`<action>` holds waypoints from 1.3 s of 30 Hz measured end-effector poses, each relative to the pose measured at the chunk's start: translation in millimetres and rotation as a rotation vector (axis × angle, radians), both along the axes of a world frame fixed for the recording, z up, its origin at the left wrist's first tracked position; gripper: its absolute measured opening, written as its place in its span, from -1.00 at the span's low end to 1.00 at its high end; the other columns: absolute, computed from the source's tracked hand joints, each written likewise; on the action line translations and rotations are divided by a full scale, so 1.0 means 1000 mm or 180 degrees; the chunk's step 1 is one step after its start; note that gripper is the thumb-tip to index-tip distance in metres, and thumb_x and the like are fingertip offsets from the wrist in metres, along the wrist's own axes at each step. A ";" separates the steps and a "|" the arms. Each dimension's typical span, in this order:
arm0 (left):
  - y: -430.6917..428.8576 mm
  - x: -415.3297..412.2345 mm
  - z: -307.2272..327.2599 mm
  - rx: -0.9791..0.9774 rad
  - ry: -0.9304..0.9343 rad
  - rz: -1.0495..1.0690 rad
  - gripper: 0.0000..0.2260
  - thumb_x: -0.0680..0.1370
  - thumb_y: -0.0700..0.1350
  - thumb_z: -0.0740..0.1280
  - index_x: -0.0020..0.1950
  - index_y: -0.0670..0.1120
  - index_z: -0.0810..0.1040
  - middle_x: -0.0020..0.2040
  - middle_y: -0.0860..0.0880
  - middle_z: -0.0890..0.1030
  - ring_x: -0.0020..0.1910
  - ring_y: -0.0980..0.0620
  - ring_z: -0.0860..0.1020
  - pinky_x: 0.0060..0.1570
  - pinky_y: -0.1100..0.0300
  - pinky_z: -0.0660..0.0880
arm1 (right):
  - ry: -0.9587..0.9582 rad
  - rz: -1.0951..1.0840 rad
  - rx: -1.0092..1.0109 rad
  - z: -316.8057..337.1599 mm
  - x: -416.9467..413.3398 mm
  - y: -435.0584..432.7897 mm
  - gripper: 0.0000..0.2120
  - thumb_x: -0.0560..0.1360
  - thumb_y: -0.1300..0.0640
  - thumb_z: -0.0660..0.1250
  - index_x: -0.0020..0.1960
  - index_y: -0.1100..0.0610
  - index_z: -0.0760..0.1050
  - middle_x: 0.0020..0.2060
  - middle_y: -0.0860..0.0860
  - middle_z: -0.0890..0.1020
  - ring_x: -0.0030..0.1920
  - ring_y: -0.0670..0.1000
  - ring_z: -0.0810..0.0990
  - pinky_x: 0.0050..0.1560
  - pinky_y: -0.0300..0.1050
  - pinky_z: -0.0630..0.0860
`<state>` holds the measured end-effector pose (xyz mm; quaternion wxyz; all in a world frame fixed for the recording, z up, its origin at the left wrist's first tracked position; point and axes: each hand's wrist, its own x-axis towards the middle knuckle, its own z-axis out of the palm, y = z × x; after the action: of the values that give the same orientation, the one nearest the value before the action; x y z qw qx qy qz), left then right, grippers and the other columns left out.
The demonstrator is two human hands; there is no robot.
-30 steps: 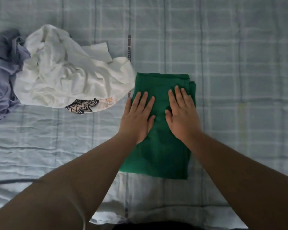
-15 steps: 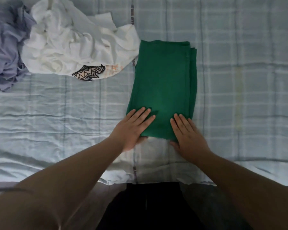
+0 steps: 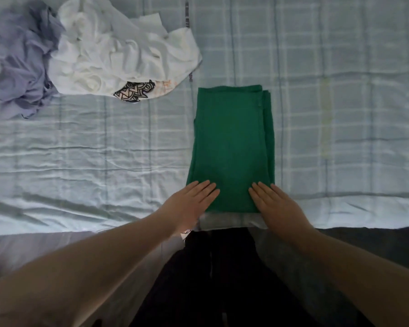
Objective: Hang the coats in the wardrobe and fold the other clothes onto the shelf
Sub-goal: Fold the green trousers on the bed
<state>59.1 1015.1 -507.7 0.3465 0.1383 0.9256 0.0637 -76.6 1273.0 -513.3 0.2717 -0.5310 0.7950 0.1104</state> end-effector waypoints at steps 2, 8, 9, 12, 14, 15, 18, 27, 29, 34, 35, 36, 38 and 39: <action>0.015 0.009 0.002 0.0138 -0.0367 -0.0067 -0.28 0.61 -0.21 0.17 0.61 -0.10 -0.26 0.63 -0.09 -0.18 0.60 -0.06 -0.19 0.53 0.05 -0.22 | -0.0342 0.0031 0.0263 0.000 0.011 0.008 -0.46 0.42 0.17 0.18 0.38 0.28 0.45 0.30 0.22 0.55 0.26 0.19 0.59 0.24 0.12 0.50; -0.005 -0.004 0.024 0.1367 -0.0694 0.1611 -0.44 0.59 -0.22 0.24 0.57 0.08 0.24 0.49 0.03 0.39 0.41 0.06 0.41 0.41 0.34 0.19 | -0.1383 -0.0975 0.0575 0.051 -0.025 -0.016 -0.45 0.57 0.12 0.21 0.54 -0.01 0.23 0.48 0.06 0.37 0.41 0.08 0.41 0.38 -0.07 0.34; -0.013 -0.015 0.039 0.1492 -0.0635 0.1999 -0.52 0.58 -0.21 0.26 0.48 0.10 0.40 0.35 0.04 0.54 0.19 0.15 0.55 0.21 0.41 0.35 | -0.1469 -0.1118 0.0570 0.064 -0.039 -0.023 -0.48 0.55 0.13 0.21 0.51 -0.04 0.28 0.38 0.08 0.48 0.30 0.10 0.50 0.25 -0.08 0.43; -0.047 -0.058 0.071 0.1853 -0.0367 0.3187 -0.74 0.55 -0.20 0.39 0.17 0.09 0.63 0.02 0.09 0.69 -0.25 0.25 0.61 -0.19 0.35 0.49 | -0.1594 -0.1600 0.0181 0.093 -0.091 -0.044 -0.66 0.53 0.20 0.24 0.28 -0.01 0.42 -0.11 -0.08 0.60 -0.19 -0.05 0.57 -0.23 -0.20 0.42; -0.066 -0.090 0.075 0.2332 -0.0041 0.4150 -0.86 0.52 -0.19 0.45 0.03 0.01 0.64 -0.08 0.02 0.71 -0.25 0.07 0.66 -0.20 0.10 0.59 | -0.1641 -0.2256 -0.0416 0.094 -0.127 -0.062 -0.80 0.54 0.21 0.27 0.13 -0.01 0.47 -0.21 -0.16 0.53 -0.26 -0.14 0.51 -0.31 -0.28 0.37; -0.072 -0.107 0.074 0.2455 0.0143 0.4504 -0.88 0.52 -0.19 0.46 0.02 -0.05 0.61 -0.13 -0.03 0.71 -0.24 0.04 0.66 -0.19 0.09 0.59 | -0.1660 -0.2645 -0.0757 0.089 -0.144 -0.073 -0.83 0.55 0.20 0.27 0.09 -0.01 0.49 -0.19 -0.16 0.55 -0.22 -0.16 0.52 -0.27 -0.28 0.38; -0.082 -0.157 0.047 0.2422 0.0590 0.5050 -0.80 0.54 -0.11 0.44 0.11 -0.11 0.53 -0.14 -0.01 0.65 -0.28 0.17 0.62 -0.31 0.33 0.50 | -0.1772 -0.3749 -0.1409 0.051 -0.183 -0.102 -0.85 0.58 0.13 0.27 0.13 0.08 0.54 -0.05 -0.03 0.61 -0.09 -0.08 0.57 -0.02 -0.11 0.52; -0.069 -0.200 -0.016 0.1138 0.1071 0.4889 -0.47 0.57 0.10 0.34 0.45 -0.06 0.29 0.34 -0.06 0.43 0.27 -0.03 0.45 0.21 0.07 0.42 | -0.0955 -0.4338 -0.1394 -0.029 -0.201 -0.132 -0.71 0.56 0.05 0.30 0.23 0.16 0.46 0.07 0.05 0.56 0.00 0.05 0.54 0.01 -0.09 0.45; -0.053 -0.184 -0.019 0.0971 0.1116 0.4740 -0.41 0.57 0.10 0.33 0.51 -0.06 0.22 0.41 -0.08 0.37 0.33 -0.05 0.40 0.28 0.06 0.39 | -0.0945 -0.4367 -0.1522 -0.027 -0.186 -0.128 -0.66 0.56 0.01 0.30 0.26 0.15 0.40 0.09 0.03 0.53 0.03 0.01 0.52 0.08 -0.08 0.47; -0.027 -0.151 -0.017 0.1950 0.0499 0.6189 -0.24 0.51 0.13 0.43 0.56 -0.05 0.11 0.37 -0.06 0.40 0.22 -0.04 0.52 0.08 0.07 0.56 | -0.1357 -0.4692 -0.1249 -0.014 -0.144 -0.109 -0.65 0.54 -0.02 0.35 0.23 0.13 0.41 0.01 -0.01 0.55 0.00 0.05 0.57 0.02 -0.02 0.52; -0.027 -0.149 -0.016 0.2138 0.0305 0.6392 -0.28 0.51 0.14 0.43 0.53 -0.09 0.18 0.33 -0.06 0.47 0.17 -0.03 0.56 0.03 0.10 0.58 | -0.1422 -0.4780 -0.1191 -0.012 -0.140 -0.107 -0.66 0.53 0.01 0.37 0.22 0.15 0.43 -0.02 -0.01 0.54 -0.02 0.04 0.56 -0.01 -0.06 0.49; -0.029 -0.146 -0.018 0.2324 0.0114 0.6545 -0.32 0.50 0.15 0.44 0.48 -0.13 0.27 0.28 -0.07 0.53 0.12 -0.02 0.60 0.03 0.10 0.60 | -0.1503 -0.4892 -0.1158 -0.011 -0.140 -0.106 -0.66 0.53 0.04 0.39 0.22 0.18 0.45 -0.03 -0.01 0.54 -0.03 0.05 0.56 -0.03 -0.09 0.48; -0.035 -0.144 -0.020 0.2621 -0.0208 0.6705 -0.33 0.43 0.19 0.49 0.37 -0.17 0.40 0.20 -0.10 0.62 0.07 -0.06 0.65 0.08 0.01 0.62 | -0.1658 -0.5002 -0.1060 -0.011 -0.143 -0.106 -0.63 0.51 0.06 0.43 0.22 0.22 0.46 -0.03 0.01 0.55 -0.01 0.07 0.57 0.01 -0.07 0.50; -0.040 -0.144 -0.020 0.2746 -0.0371 0.6722 -0.30 0.38 0.20 0.51 0.34 -0.20 0.44 0.18 -0.12 0.64 0.05 -0.08 0.67 0.10 -0.04 0.62 | -0.1776 -0.5043 -0.0989 -0.011 -0.148 -0.107 -0.61 0.50 0.06 0.44 0.23 0.23 0.47 -0.01 0.04 0.57 0.00 0.09 0.59 0.05 -0.04 0.53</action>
<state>-85.1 975.3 -527.3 0.0859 -0.6047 0.4631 0.6422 -224.1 1166.3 -524.4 0.3787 0.1427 0.8418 -0.3573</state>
